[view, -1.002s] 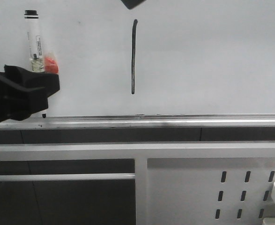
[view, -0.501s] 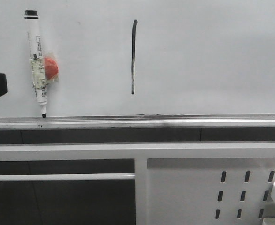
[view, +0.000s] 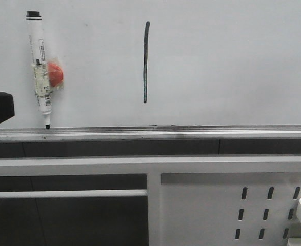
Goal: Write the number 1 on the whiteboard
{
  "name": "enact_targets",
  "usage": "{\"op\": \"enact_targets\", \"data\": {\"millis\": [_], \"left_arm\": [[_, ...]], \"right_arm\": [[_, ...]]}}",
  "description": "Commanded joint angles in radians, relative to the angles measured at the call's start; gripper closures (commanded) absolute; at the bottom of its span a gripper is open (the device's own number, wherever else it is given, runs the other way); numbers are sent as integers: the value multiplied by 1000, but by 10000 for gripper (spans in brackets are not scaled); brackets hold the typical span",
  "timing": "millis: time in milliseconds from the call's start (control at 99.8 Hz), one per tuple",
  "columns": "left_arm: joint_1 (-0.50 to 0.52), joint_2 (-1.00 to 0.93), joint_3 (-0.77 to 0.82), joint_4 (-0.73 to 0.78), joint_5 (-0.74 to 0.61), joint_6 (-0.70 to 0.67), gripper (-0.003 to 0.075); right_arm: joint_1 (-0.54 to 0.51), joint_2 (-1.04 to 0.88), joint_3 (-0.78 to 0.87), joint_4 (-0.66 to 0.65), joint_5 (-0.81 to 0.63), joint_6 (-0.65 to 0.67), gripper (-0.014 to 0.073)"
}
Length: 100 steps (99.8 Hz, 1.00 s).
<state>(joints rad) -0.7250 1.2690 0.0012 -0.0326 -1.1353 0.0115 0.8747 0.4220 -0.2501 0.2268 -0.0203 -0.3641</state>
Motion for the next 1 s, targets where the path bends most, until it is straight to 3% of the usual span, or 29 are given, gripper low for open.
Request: {"op": "enact_targets", "data": {"millis": [0,140,231,351,471,571,792,992], "left_arm": [[2,-19,20,9,-153,-19,740],[2,-27,-50,64,-61,-19,740],[2,-77,-110,75,68,-19,740],[2,-226,-197,119,392,-11,740],[-2,-446,-293,165,838,-19,740],[-2,-621,-332,157,1051,-21,740],[-2,-973,-330,-186,1206,-21,740],[-2,-1161,-330,-41,1206,-11,740]], "right_arm": [[-7,-8,-26,5,-83,-2,651],[-7,-8,-26,5,-77,-2,652],[-7,-8,-26,5,-77,-2,652],[-7,-8,-20,5,-78,-2,652],[-7,-8,-18,5,-71,-2,652],[-7,-8,-18,5,-71,-2,652],[-7,-8,-18,5,-71,-2,652],[-7,-8,-18,5,-71,-2,652]]}}
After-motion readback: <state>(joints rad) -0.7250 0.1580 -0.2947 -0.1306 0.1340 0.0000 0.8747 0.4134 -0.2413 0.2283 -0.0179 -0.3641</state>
